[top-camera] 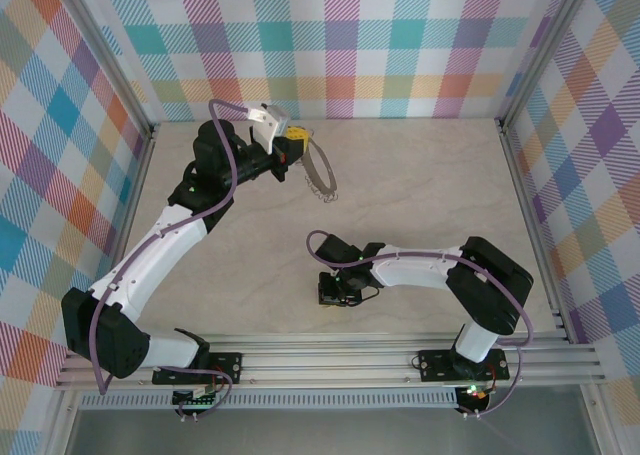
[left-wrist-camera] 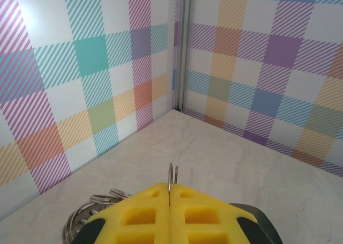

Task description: Put the keys on the keyring

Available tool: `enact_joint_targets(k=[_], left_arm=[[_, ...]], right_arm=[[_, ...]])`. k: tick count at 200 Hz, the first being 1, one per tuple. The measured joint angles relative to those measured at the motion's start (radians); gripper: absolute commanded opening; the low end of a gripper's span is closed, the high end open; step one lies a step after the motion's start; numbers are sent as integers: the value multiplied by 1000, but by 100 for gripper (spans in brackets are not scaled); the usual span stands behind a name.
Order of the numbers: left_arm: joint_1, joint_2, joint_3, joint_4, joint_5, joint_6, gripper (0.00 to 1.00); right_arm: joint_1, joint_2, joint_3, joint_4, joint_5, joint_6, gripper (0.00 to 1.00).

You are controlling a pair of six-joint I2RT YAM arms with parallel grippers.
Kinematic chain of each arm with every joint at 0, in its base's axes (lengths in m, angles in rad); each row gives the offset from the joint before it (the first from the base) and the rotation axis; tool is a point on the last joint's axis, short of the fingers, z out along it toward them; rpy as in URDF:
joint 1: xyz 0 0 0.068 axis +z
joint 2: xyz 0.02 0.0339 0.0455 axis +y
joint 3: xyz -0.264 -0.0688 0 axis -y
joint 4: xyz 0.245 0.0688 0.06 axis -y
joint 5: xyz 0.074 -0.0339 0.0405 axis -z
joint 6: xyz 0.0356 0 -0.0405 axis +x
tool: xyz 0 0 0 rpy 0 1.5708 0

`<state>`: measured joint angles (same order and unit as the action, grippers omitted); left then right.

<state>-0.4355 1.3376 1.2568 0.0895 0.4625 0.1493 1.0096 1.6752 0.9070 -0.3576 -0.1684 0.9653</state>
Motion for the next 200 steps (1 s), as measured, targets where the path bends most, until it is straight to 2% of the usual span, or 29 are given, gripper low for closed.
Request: enact_joint_targets(k=[54,70,121,161,200], left_arm=[[0,0,0,1,0,0,0],[0,0,-1,4,0,0,0],[0,0,-4,18,7,-3,0],[0,0,-4,17,7,-6,0],[0,12,19,-6,7,-29,0]], right_arm=[[0,8,0,1,-8,0,9],[0,11,1,1,-12,-2,0],[0,0,2,-3,8,3,0],[-43,-183,-44,-45,84,-2,0],[-226,-431,-49,-88,132,-67,0]])
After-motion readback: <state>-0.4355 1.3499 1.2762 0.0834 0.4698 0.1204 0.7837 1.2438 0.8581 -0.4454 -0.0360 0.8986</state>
